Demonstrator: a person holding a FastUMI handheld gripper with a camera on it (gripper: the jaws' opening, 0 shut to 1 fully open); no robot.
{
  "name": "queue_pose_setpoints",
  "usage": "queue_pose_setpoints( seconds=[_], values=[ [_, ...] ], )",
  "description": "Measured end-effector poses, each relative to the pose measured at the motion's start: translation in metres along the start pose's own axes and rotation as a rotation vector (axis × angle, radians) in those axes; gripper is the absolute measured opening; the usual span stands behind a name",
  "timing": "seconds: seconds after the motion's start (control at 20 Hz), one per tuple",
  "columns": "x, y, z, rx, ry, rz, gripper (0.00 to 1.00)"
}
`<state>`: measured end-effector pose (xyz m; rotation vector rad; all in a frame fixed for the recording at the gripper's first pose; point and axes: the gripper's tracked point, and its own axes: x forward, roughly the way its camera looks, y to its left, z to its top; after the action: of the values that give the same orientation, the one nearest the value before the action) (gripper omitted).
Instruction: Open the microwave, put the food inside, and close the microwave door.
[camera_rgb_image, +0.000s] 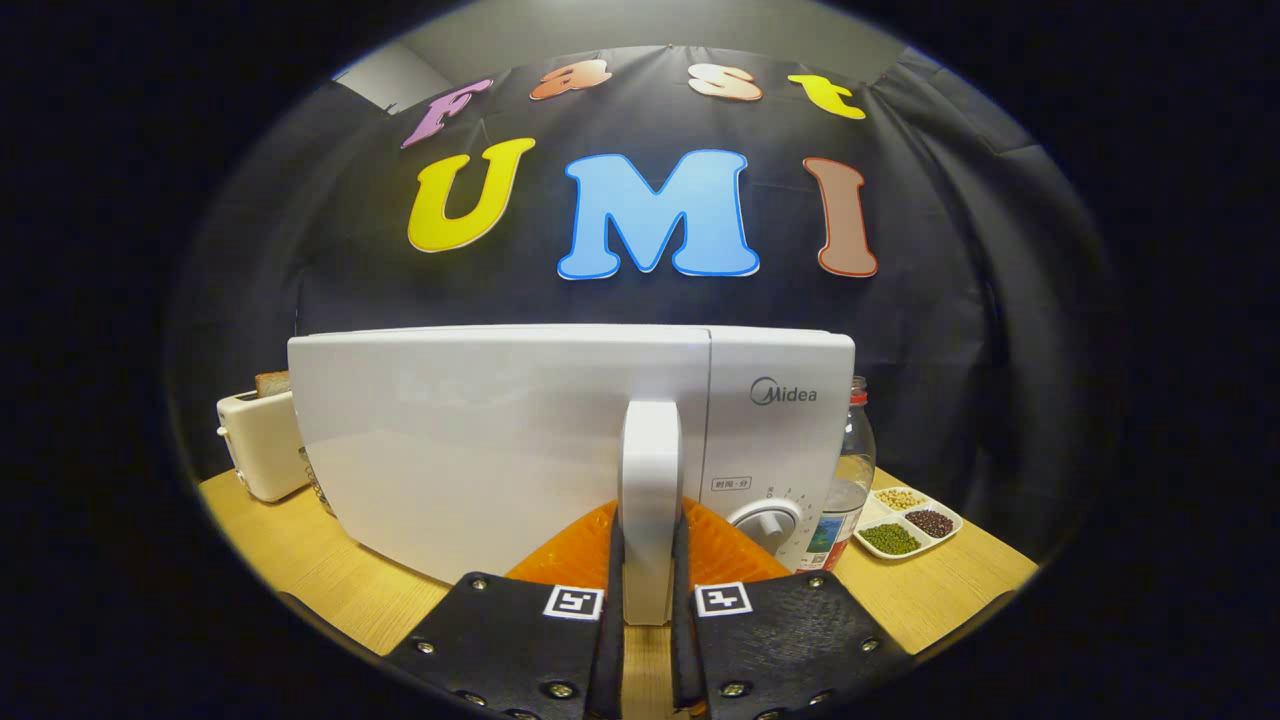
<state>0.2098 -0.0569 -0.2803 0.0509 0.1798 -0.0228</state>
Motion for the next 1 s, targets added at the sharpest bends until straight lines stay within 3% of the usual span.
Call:
queue_pose_setpoints(
  seconds=[0.05,0.1,0.45,0.65,1.0],
  values=[
    [-0.002,0.000,0.001,0.015,0.006,0.007,0.19],
    [-0.001,-0.001,0.002,0.026,0.004,0.003,0.09],
    [-0.005,0.001,-0.002,0.072,0.023,0.015,0.10],
    [-0.052,0.016,-0.006,-0.012,0.001,0.036,0.09],
    [-0.113,0.050,-0.015,0.000,0.045,0.137,0.09]
  ],
)
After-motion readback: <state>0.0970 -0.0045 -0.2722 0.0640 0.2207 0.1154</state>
